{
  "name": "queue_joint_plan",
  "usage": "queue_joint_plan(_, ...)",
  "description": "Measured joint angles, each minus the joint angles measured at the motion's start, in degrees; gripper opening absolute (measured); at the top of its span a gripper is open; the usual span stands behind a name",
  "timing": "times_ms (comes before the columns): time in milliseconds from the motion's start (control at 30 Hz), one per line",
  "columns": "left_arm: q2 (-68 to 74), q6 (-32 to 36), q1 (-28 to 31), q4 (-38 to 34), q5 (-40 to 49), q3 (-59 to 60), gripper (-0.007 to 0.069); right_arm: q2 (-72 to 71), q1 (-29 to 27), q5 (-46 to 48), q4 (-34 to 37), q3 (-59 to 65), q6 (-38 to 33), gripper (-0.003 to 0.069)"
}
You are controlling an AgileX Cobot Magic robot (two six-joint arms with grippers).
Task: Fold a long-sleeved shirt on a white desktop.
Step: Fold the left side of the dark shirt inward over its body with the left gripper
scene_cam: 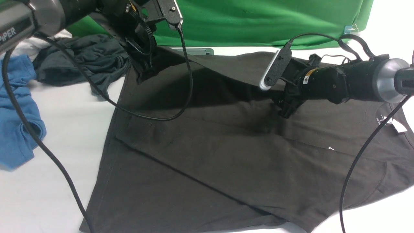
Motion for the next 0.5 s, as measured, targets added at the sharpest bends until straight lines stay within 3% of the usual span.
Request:
queue_joint_plan(133,0.0,-0.51,0.0,-0.02,-0.14,0.0,0.0043,-0.45,0.0,3.45,0.06,0.0,1.24,0.0574)
queue_joint_plan(500,0.0,-2.81,0.0,-0.4,-0.14,0.0,0.0043,2.85,0.0,-7.58,0.15,-0.14,-0.67,0.0574)
